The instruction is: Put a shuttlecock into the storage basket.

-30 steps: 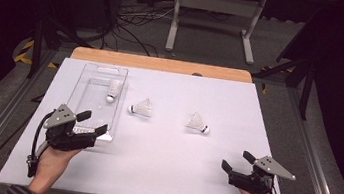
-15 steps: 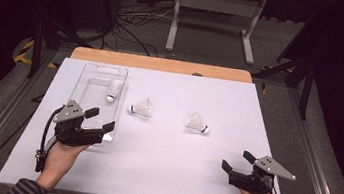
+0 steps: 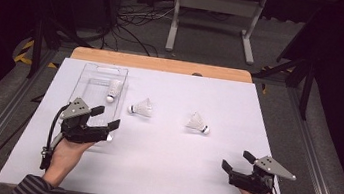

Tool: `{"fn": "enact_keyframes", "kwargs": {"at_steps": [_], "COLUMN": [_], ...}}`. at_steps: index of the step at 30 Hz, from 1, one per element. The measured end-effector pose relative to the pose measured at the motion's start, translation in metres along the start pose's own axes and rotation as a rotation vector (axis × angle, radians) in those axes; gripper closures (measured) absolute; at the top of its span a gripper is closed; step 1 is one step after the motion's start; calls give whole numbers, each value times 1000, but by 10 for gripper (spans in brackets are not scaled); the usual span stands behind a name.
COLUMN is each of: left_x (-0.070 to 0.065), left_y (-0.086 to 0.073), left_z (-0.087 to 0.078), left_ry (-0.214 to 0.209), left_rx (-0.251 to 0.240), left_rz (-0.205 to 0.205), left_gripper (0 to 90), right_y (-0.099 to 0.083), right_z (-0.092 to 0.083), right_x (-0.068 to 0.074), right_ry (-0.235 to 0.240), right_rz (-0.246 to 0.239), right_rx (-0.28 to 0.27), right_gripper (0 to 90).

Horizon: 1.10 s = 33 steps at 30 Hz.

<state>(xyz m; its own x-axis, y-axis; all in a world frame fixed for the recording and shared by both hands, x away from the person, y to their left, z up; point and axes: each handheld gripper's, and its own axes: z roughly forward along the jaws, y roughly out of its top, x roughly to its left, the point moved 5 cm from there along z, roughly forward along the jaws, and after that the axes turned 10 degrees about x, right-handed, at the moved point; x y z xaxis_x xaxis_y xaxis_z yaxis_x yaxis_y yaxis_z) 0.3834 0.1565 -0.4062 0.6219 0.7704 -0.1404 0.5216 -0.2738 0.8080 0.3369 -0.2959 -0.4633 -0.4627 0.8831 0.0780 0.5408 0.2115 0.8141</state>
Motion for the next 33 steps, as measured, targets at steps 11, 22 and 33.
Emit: {"fn": "enact_keyframes", "kwargs": {"at_steps": [11,22,33], "left_x": [-2,-5,-5], "left_y": [8,18,26], "left_z": [6,15,24], "left_ry": [-11,-15,-10], "left_rx": [-5,2,31], "left_rz": [1,12,23], "left_gripper": [257,264,269], "right_y": [0,0,0], "right_z": [1,1,1], "right_x": [1,1,1], "right_ry": [1,3,3], "right_rz": [1,2,2], "right_rx": [3,2,2], "right_gripper": [107,107,107]}}
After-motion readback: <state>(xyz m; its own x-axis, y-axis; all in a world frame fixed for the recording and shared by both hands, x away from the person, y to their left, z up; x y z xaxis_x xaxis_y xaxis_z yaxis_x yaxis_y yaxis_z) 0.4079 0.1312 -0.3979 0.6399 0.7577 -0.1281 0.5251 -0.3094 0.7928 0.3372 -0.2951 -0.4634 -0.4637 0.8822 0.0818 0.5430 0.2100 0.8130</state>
